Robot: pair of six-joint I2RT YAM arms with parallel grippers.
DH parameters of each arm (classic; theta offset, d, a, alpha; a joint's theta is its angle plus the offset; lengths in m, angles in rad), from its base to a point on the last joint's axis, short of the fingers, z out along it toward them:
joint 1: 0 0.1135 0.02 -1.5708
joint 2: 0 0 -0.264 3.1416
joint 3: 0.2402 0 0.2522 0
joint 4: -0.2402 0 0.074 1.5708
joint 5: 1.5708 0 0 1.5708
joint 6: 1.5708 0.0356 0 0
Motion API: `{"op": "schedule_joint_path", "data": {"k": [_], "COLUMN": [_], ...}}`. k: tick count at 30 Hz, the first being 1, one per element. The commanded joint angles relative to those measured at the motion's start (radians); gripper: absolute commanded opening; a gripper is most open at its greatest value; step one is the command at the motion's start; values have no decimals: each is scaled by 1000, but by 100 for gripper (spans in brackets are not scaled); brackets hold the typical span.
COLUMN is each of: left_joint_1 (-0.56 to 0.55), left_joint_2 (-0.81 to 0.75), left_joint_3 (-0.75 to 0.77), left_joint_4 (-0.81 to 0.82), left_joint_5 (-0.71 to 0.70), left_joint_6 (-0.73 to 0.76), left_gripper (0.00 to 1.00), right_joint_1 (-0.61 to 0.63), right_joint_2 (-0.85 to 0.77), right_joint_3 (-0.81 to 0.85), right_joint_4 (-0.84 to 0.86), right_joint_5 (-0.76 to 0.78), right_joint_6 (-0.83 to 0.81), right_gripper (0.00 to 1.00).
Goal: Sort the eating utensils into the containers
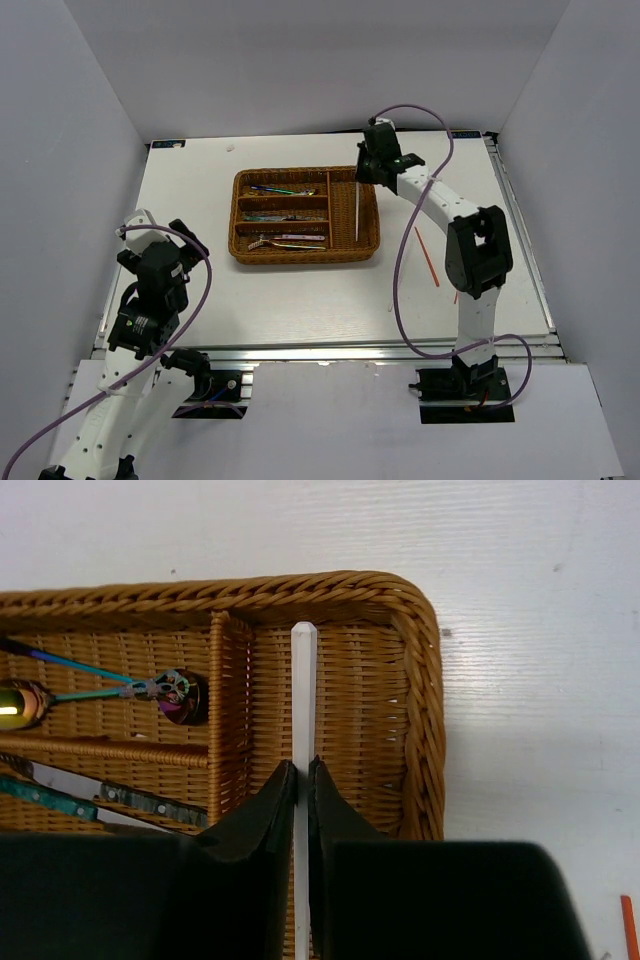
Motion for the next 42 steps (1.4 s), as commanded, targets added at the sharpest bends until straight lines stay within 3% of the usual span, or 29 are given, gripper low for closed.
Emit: {"op": "schedule_joint_path", "data": {"k": [1, 15, 28, 35, 42], "left_joint_1": [3, 3, 3, 3, 3], "left_joint_2": [2, -1, -15, -17, -15], "left_joint_3": [-4, -5, -7, -5, -5], "left_joint_4": [0, -3, -3, -5, -5], "left_joint_5": [-6, -18, -27, -29, -27], "left_joint_6": [5, 2, -1, -2, -1], "left_gripper": [98, 98, 98, 98, 98], "right_joint_1": [6, 34, 32, 34, 32], "right_joint_2": [18, 46, 70, 72, 24], "right_joint_3": [77, 34, 20, 85, 73], "right_joint_4": [68, 64, 22, -42, -68], "right_joint_5": [-67, -52, -61, -54, -9], "right_joint_6": [-67, -139, -74, -90, -108], "right_gripper": [0, 0, 0, 22, 28]}}
